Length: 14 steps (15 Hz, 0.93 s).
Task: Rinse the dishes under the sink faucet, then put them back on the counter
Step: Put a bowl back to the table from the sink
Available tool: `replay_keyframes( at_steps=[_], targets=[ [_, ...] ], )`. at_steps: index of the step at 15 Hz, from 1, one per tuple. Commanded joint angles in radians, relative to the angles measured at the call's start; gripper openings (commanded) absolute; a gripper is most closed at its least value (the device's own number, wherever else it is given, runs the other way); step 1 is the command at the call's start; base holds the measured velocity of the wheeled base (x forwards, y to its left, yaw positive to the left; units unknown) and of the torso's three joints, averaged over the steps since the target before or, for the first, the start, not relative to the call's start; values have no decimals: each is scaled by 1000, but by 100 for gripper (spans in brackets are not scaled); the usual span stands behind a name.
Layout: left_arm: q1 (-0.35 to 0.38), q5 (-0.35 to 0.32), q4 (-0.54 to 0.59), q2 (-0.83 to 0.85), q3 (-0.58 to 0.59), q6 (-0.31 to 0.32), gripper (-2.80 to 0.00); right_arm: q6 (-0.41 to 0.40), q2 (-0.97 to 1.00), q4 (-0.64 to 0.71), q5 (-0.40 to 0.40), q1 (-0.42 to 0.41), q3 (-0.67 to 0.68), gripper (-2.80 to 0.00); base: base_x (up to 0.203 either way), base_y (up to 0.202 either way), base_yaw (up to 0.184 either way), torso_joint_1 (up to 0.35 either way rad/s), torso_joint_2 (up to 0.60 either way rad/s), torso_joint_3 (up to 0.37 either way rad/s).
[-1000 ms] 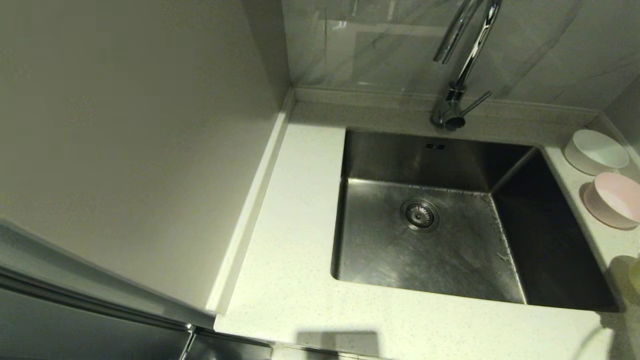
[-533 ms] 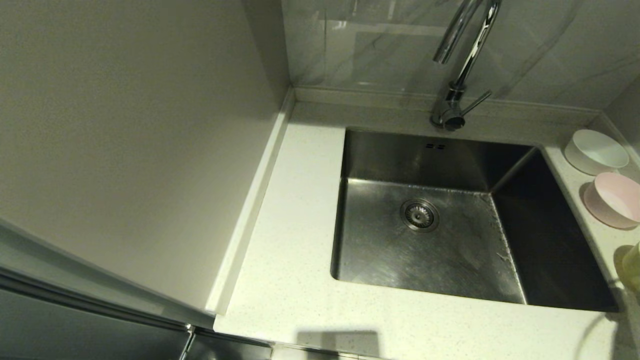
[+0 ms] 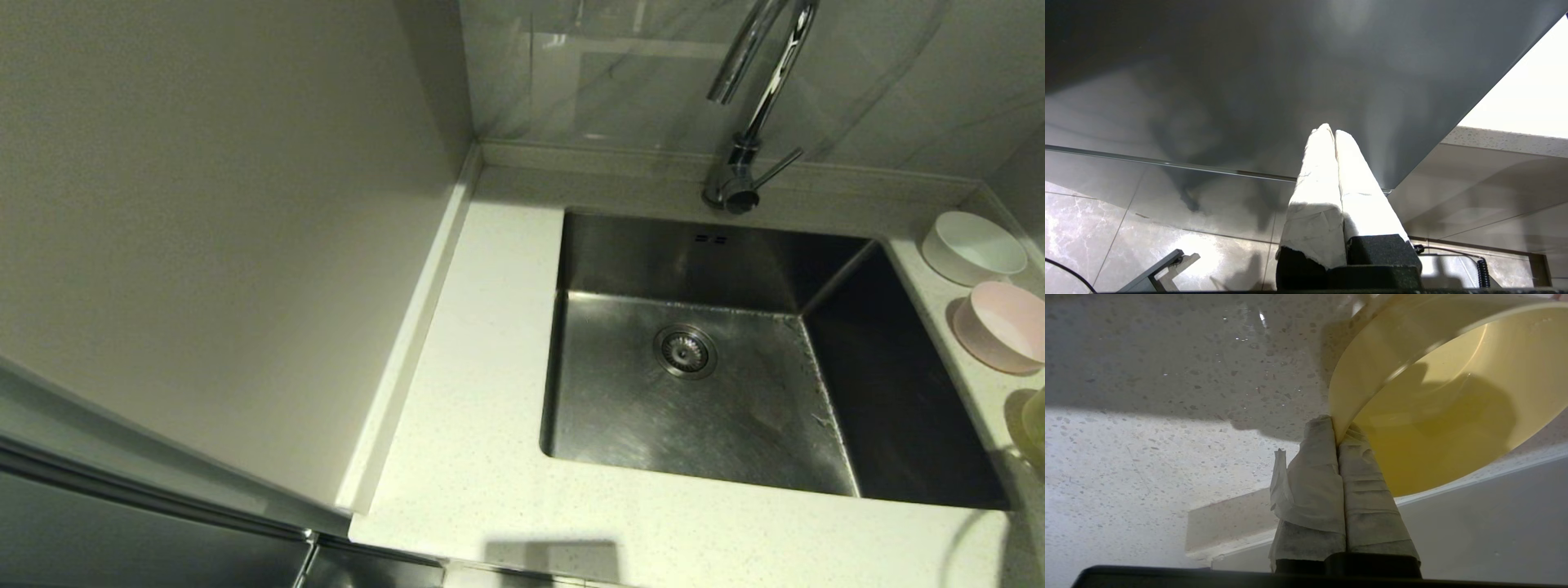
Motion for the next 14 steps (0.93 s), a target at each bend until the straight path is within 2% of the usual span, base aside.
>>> replay_keyframes(
  at_steps=[1,7,8,13,14],
  targets=[
    [0,0,-1,-2,0,-1,-280,11,9,3,2,-1,-4,-280,0,0,0,0,0,0],
    [0,0,-1,-2,0,-1,-280,19,9,3,23,1,-10,-280,0,0,0,0,0,0],
    [0,0,-1,-2,0,-1,-280,18,7,3,25,1,-5,0,0,0,0,0,0,0],
    [0,0,-1,-2,0,-1,-280,21,-15,4,31,0,-6,0,0,0,0,0,0,0],
    [0,0,-1,-2,0,-1,-280,40,-28,4,52,1,-14,0,0,0,0,0,0,0]
  ],
)
